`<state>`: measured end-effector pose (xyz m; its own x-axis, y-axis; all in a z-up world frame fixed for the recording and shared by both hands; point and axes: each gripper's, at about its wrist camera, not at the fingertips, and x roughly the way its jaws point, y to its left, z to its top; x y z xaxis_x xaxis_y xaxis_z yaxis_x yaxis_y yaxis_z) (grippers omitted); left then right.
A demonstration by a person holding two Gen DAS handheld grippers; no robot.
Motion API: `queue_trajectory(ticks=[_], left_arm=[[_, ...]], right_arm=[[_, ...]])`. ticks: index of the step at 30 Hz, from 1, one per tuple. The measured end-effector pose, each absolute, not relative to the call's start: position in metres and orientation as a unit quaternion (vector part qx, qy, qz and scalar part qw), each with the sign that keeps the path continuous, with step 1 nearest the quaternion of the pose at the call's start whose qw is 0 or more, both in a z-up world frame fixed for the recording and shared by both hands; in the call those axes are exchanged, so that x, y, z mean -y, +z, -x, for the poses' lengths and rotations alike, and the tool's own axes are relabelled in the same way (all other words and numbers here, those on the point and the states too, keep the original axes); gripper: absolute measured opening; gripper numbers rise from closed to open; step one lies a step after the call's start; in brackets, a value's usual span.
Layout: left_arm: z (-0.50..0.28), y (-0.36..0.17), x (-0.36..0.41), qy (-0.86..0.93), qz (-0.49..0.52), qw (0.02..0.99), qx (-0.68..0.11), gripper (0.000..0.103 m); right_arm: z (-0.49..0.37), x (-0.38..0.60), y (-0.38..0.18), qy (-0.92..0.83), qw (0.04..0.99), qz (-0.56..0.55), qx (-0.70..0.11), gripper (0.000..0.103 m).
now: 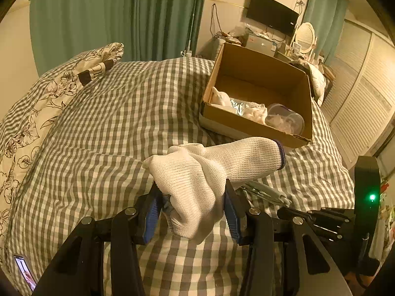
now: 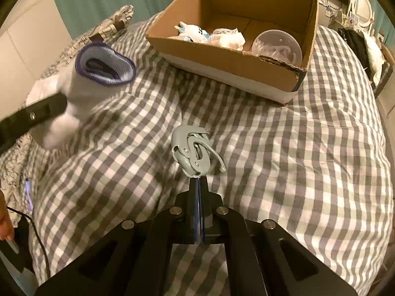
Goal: Organize objects
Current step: 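Grasp the grey plastic hanger with the right tool while the left tool holds the sock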
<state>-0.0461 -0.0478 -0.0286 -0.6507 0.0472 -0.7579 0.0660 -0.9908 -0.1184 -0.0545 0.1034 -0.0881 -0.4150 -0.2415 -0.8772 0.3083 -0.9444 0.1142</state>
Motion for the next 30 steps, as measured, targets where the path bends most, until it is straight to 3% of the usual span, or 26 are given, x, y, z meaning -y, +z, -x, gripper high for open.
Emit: queue_trajectory(ticks=[4, 7, 8, 22, 26, 30], left_arm=[[0.049, -0.033, 0.049, -0.904, -0.423, 0.011, -0.069, 0.047], [0.052, -0.039, 0.054, -0.901, -0.427, 0.014, -0.07, 0.047], [0.053, -0.041, 0.056, -0.9, -0.429, 0.016, -0.071, 0.047], [0.057, -0.057, 0.07, -0.894, -0.439, 0.011, -0.086, 0.047], [0.055, -0.057, 0.071, -0.894, -0.439, 0.009, -0.089, 0.047], [0.055, -0.059, 0.072, -0.893, -0.441, 0.008, -0.091, 0.047]], right_arm=[[0.058, -0.097, -0.091, -0.842, 0.167, -0.511, -0.045, 0.005], [0.063, -0.093, -0.095, -0.843, 0.154, -0.512, -0.062, 0.035], [0.064, -0.092, -0.096, -0.843, 0.152, -0.511, -0.064, 0.039], [0.059, -0.088, -0.099, -0.845, 0.118, -0.51, -0.113, 0.055], [0.056, -0.085, -0.1, -0.844, 0.096, -0.509, -0.141, 0.067], [0.058, -0.078, -0.101, -0.845, 0.083, -0.5, -0.168, 0.07]])
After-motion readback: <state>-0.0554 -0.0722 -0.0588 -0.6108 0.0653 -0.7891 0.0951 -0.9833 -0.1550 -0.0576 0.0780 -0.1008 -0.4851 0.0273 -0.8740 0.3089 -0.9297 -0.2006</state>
